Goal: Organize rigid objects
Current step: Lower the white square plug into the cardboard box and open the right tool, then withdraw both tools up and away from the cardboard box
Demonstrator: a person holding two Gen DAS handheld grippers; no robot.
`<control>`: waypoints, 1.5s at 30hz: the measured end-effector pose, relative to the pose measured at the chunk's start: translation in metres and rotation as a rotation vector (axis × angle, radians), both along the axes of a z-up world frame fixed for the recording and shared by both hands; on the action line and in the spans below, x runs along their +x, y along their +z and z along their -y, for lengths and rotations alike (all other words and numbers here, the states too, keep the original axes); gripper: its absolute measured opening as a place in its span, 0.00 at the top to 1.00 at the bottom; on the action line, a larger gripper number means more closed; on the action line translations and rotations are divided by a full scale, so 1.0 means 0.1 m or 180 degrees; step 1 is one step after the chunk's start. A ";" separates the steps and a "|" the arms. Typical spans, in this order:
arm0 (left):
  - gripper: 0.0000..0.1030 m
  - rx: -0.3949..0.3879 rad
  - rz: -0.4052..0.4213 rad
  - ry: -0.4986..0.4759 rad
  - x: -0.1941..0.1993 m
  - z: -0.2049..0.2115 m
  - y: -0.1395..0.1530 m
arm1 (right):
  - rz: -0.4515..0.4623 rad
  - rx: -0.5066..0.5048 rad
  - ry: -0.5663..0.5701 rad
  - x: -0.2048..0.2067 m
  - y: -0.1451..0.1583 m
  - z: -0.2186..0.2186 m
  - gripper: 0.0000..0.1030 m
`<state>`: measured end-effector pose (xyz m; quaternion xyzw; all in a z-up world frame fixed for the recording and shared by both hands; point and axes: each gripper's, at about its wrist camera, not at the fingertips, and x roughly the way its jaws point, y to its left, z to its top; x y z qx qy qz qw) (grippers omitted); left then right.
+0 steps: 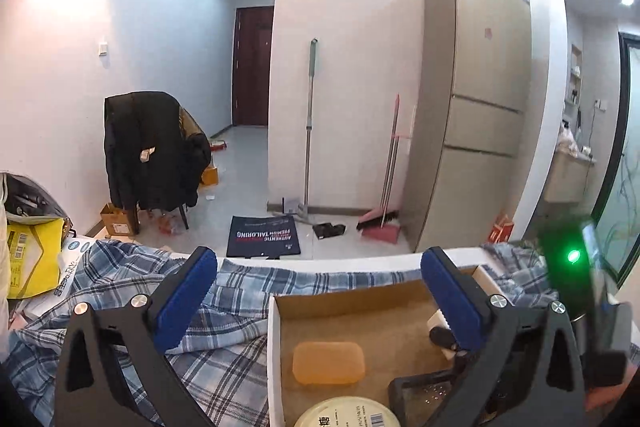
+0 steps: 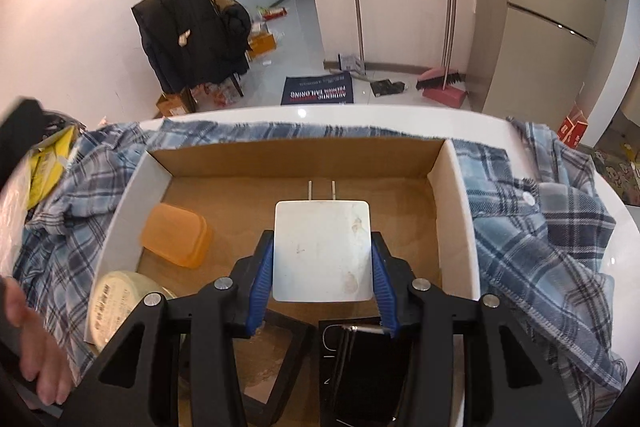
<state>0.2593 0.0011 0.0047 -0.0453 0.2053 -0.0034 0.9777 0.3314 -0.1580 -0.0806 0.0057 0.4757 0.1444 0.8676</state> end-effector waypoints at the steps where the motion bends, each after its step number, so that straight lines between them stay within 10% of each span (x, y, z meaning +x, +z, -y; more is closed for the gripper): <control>1: 0.00 -0.0014 -0.0001 0.0025 -0.01 -0.02 0.01 | -0.0023 -0.0007 -0.0017 0.01 -0.02 0.01 0.58; 4: 0.00 -0.0139 -0.0039 0.0079 0.00 -0.10 0.04 | 0.0029 0.0025 -0.0044 0.00 -0.02 0.03 0.56; 8: 0.00 -0.0231 0.0139 0.0097 -0.15 -0.15 0.20 | 0.0421 0.0281 -0.0094 -0.11 0.20 0.12 0.22; 15: 0.00 0.0276 0.0654 0.0030 -0.66 0.04 0.70 | 0.0566 0.0592 -0.0180 -0.36 0.75 0.26 0.20; 24: 0.00 0.0193 0.0668 -0.0142 -1.43 0.08 1.00 | 0.0913 0.0272 -0.0039 -1.14 1.25 0.38 0.20; 35: 0.00 0.0239 0.0591 -0.0083 -2.19 0.04 0.91 | 0.1073 0.0370 -0.0067 -1.84 1.27 0.62 0.15; 45: 0.00 0.0521 0.0323 -0.0062 -2.00 0.12 0.24 | 0.1225 0.0456 -0.0140 -1.83 0.79 0.59 0.12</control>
